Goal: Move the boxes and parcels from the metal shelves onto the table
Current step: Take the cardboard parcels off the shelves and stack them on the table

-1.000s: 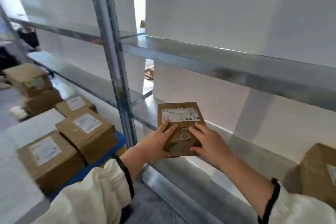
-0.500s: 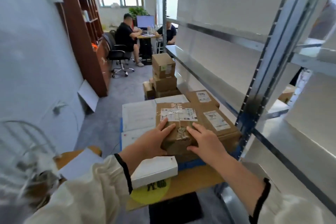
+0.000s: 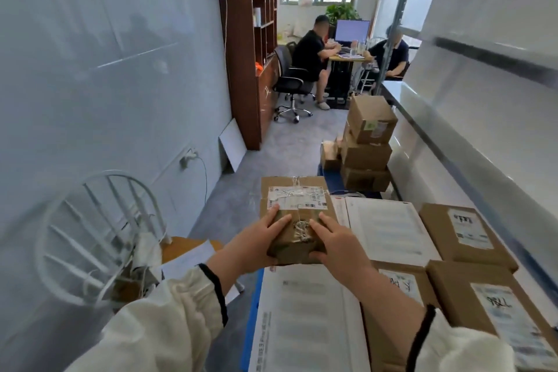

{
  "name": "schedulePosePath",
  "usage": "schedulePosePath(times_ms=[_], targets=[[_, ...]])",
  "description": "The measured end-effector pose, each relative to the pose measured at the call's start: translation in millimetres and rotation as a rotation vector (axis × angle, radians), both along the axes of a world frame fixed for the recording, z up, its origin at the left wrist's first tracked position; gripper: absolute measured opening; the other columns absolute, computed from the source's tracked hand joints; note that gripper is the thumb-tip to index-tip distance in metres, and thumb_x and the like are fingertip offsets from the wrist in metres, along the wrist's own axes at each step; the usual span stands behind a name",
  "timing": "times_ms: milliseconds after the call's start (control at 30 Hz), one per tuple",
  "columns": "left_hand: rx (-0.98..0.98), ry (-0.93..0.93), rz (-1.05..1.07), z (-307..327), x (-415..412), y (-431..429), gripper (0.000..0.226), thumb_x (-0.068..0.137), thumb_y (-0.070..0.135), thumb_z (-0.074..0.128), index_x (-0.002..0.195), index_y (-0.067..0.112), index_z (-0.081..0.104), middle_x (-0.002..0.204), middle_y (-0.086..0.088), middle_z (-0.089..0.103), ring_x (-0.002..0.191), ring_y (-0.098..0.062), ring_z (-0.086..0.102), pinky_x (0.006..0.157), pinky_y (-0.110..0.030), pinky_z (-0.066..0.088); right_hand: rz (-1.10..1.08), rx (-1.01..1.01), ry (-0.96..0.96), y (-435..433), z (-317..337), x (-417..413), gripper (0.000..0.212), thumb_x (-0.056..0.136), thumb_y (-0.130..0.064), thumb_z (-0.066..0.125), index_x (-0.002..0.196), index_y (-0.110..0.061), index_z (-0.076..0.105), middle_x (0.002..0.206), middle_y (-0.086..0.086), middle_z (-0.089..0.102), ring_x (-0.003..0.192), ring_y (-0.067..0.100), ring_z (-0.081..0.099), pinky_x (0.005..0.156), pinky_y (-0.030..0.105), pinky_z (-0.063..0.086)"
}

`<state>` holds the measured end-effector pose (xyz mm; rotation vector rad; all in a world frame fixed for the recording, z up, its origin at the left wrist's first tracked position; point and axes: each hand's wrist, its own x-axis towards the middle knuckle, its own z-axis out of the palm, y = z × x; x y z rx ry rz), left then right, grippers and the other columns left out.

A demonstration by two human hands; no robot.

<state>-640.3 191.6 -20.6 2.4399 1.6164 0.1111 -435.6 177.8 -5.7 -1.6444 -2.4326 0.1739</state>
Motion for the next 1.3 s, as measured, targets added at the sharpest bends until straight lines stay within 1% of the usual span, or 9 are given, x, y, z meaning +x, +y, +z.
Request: schedulePosePath(times_ms=[100,167,233,333,400,567,900,1100,1300], targets=[[-0.007,0.005,0.021,-18.9,-1.3,36.9,0.097,0.083,0.029,0.07,0.152,0.025,0.003,0.159,-0.01,-0.013,0.133,-0.036,0.039,0.107,-0.035,0.036,0.015,-0.015,-0.004,40.9,-19.2,-1.2,0.067,0.089,-0.031,0.061,0.147,-0.02,0.029,0.154,0.006,0.029,0.131,0.028,0.041,0.11,0.034,0.033],[-0.018,0.014,0.024,-32.0,-1.5,58.0,0.097,0.084,0.028,0.069,0.152,0.027,0.0,0.159,-0.009,-0.016,0.13,-0.036,0.043,0.107,-0.035,0.038,0.006,-0.007,-0.002,63.2,-35.4,-1.7,0.067,0.085,-0.029,0.067,0.144,-0.018,0.036,0.149,0.01,0.037,0.126,0.031,0.048,0.106,0.037,0.039],[-0.04,0.016,0.017,-44.5,-1.5,73.6,0.098,0.084,0.027,0.068,0.152,0.029,-0.003,0.158,-0.007,-0.018,0.129,-0.034,0.043,0.106,-0.036,0.039,-0.007,0.017,-0.002,79.4,-53.2,-1.2,0.071,0.072,-0.028,0.08,0.135,-0.016,0.051,0.138,0.013,0.051,0.11,0.033,0.06,0.092,0.039,0.05],[-0.059,0.024,-0.003,-58.0,-0.6,91.9,0.098,0.085,0.024,0.067,0.151,0.032,-0.005,0.158,-0.004,-0.02,0.128,-0.033,0.042,0.105,-0.037,0.04,-0.06,-0.005,-0.017,96.2,-72.2,1.8,0.081,0.036,-0.033,0.096,0.111,-0.016,0.07,0.111,0.01,0.069,0.075,0.026,0.069,0.062,0.031,0.058],[-0.062,0.035,-0.022,-64.1,0.0,100.5,0.099,0.085,0.023,0.067,0.151,0.033,-0.006,0.158,-0.004,-0.02,0.128,-0.032,0.042,0.105,-0.037,0.04,-0.075,0.018,-0.018,101.4,-82.8,1.9,0.083,0.029,-0.036,0.097,0.106,-0.017,0.072,0.106,0.009,0.071,0.07,0.025,0.069,0.057,0.028,0.058],[-0.073,0.053,-0.063,-70.3,-0.8,114.5,0.098,0.085,0.024,0.067,0.151,0.033,-0.006,0.158,-0.004,-0.021,0.126,-0.031,0.042,0.104,-0.038,0.041,-0.095,0.003,-0.005,107.4,-96.1,1.5,0.082,0.032,-0.035,0.096,0.107,-0.015,0.071,0.108,0.011,0.07,0.073,0.025,0.069,0.057,0.031,0.058],[-0.079,0.019,-0.093,-78.5,-6.8,117.9,0.098,0.086,0.025,0.066,0.151,0.033,-0.007,0.158,-0.003,-0.021,0.133,-0.033,0.037,0.106,-0.04,0.04,-0.135,0.029,-0.005,106.9,-100.2,-2.1,0.081,0.039,-0.035,0.095,0.113,-0.015,0.069,0.114,0.01,0.068,0.08,0.027,0.069,0.059,0.032,0.058],[-0.065,0.008,-0.1,-80.3,-6.7,119.2,0.098,0.086,0.027,0.066,0.15,0.035,-0.007,0.158,-0.001,-0.02,0.131,-0.03,0.038,0.104,-0.039,0.042,-0.142,0.045,-0.012,104.2,-100.1,-3.3,0.081,0.042,-0.033,0.095,0.115,-0.014,0.067,0.116,0.012,0.066,0.086,0.03,0.069,0.062,0.036,0.058],[-0.052,-0.001,-0.104,-82.7,-7.7,118.1,0.096,0.086,0.027,0.066,0.15,0.035,-0.006,0.158,-0.001,-0.019,0.133,-0.032,0.035,0.103,-0.04,0.042,-0.152,0.053,-0.011,100.8,-100.4,-6.3,0.079,0.043,-0.033,0.094,0.115,-0.014,0.067,0.117,0.011,0.066,0.085,0.03,0.068,0.059,0.036,0.058]])
